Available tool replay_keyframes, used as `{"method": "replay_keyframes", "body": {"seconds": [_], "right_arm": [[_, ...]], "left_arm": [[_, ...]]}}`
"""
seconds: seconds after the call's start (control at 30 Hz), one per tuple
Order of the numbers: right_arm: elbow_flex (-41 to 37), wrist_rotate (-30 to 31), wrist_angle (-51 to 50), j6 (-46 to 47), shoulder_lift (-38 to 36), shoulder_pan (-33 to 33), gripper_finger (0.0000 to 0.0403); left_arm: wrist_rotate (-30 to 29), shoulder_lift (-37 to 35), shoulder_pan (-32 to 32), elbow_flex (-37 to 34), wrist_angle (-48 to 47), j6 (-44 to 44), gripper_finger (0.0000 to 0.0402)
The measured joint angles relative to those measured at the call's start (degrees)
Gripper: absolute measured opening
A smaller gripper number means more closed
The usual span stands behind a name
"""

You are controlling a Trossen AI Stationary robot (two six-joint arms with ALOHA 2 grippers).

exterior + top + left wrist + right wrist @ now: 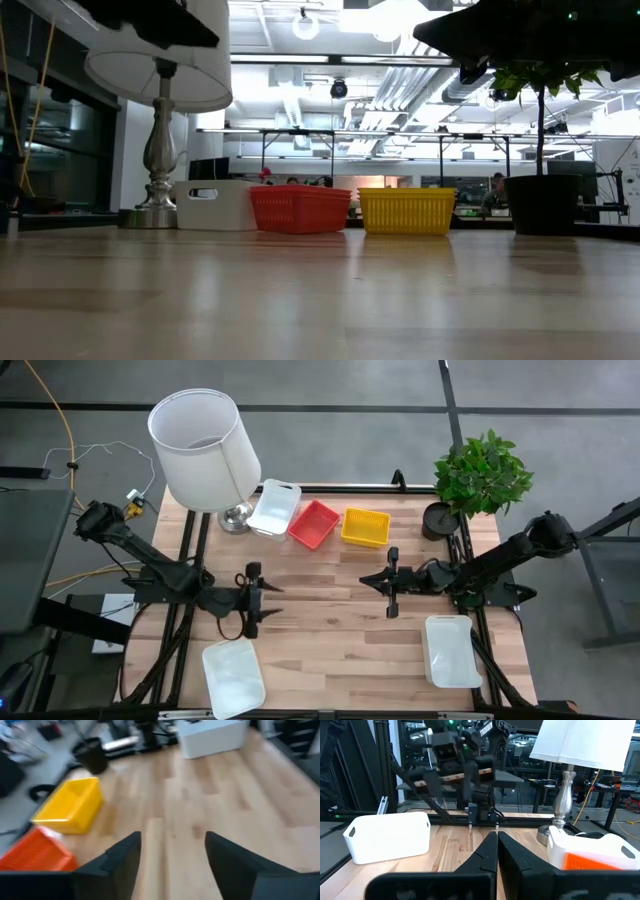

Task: Stack baskets by color
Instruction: Stack the bottom left white bin on the top white bin

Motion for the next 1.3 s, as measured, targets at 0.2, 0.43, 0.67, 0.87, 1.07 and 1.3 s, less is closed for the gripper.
{"method": "replay_keyframes", "body": {"seconds": [0.2,0.43,0.67,0.87,1.07,1.3], "right_arm": [[0.0,0.0,0.0,0.0,0.0,0.0,0.0],[0.0,0.0,0.0,0.0,0.0,0.0,0.0],[0.0,0.0,0.0,0.0,0.0,0.0,0.0],[0.0,0.3,-0.4,0.0,0.0,0.0,0.0],[0.0,0.2,-0.3,0.0,0.0,0.0,0.0],[0.0,0.2,-0.3,0.4,0.0,0.0,0.0]], "left_arm": [[4.5,0.0,-5.8,6.6,-9.3,-8.8,0.0252],[3.4,0.5,-12.3,13.8,-18.5,-16.1,0.0262],[3.6,3.0,-17.5,17.6,-23.7,-22.1,0.0262],[7.8,5.0,-20.9,18.8,-24.1,-28.0,0.0262],[11.0,5.0,-23.4,20.7,-29.1,-38.2,0.0262],[10.9,5.1,-26.8,22.2,-38.1,-49.4,0.0262]]}}
